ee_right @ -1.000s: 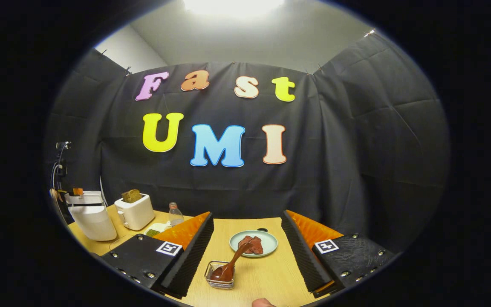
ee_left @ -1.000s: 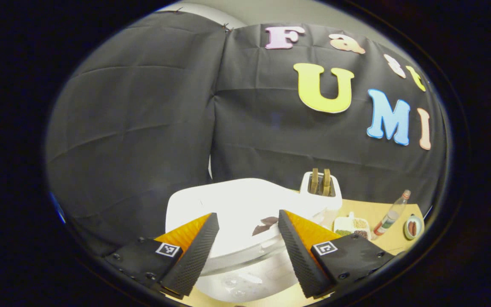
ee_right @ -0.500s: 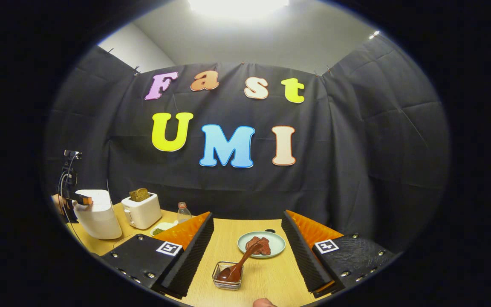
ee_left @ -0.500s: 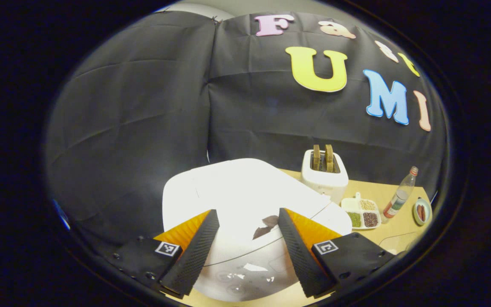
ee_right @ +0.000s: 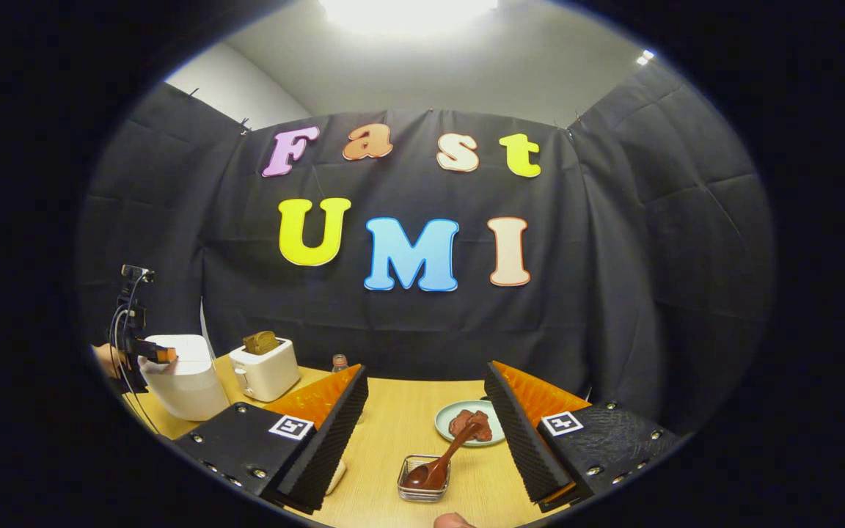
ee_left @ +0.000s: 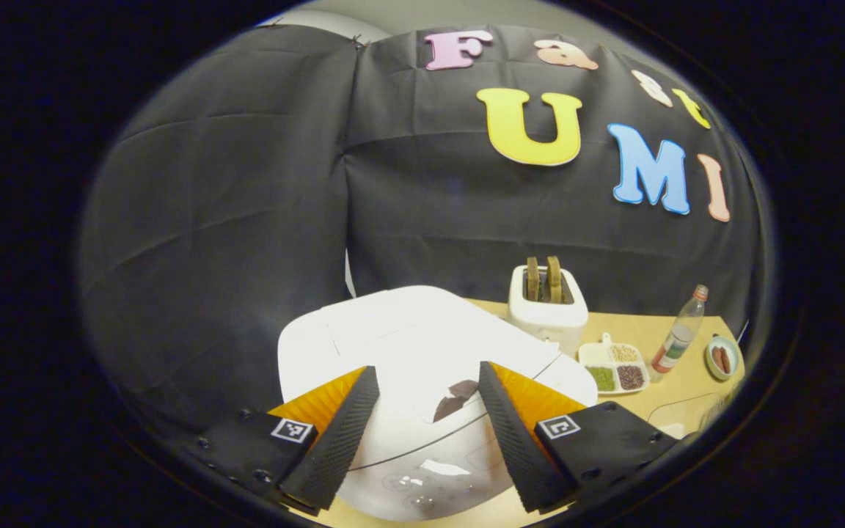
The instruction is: Close the left gripper, press the button to open the rice cooker; take a wooden spoon from the chopstick holder with the right hand, scoop a spoonful of rice and pour it into the rice cooker, then put the wooden spoon back into the chopstick holder.
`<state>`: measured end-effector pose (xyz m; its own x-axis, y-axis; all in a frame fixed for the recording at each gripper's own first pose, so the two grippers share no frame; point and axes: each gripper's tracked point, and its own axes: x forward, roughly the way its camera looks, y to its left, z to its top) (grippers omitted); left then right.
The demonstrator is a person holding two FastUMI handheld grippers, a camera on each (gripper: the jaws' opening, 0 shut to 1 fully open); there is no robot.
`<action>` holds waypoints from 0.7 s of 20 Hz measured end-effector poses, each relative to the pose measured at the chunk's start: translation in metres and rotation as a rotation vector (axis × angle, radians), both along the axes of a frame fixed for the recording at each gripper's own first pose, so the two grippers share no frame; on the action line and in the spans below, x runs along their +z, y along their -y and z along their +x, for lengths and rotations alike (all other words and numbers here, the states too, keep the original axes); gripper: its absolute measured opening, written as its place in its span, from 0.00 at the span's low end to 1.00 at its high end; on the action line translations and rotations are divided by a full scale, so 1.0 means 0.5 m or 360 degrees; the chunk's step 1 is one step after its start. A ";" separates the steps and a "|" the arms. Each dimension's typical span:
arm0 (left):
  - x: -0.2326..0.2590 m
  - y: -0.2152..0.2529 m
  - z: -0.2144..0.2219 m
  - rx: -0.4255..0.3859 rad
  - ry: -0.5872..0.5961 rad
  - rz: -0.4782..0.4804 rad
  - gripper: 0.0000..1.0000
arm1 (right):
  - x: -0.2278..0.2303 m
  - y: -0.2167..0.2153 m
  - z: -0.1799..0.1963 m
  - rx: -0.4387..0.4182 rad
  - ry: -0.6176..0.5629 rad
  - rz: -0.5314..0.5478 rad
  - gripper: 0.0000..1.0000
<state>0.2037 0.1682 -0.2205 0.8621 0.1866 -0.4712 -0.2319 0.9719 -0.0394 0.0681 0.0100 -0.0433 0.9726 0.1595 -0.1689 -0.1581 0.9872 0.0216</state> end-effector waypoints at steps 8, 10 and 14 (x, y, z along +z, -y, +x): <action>0.304 0.119 -0.116 -0.0205 0.0521 0.0064 0.94 | 0.076 -0.068 -0.007 0.0024 0.0144 0.0056 0.97; 0.338 0.156 -0.168 -0.0240 0.0574 0.0047 0.94 | 0.079 -0.089 -0.014 0.0045 0.0158 0.0056 0.97; 0.343 0.198 -0.257 -0.0263 0.0597 0.0056 0.93 | 0.066 -0.123 -0.035 0.0100 0.0153 0.0057 0.97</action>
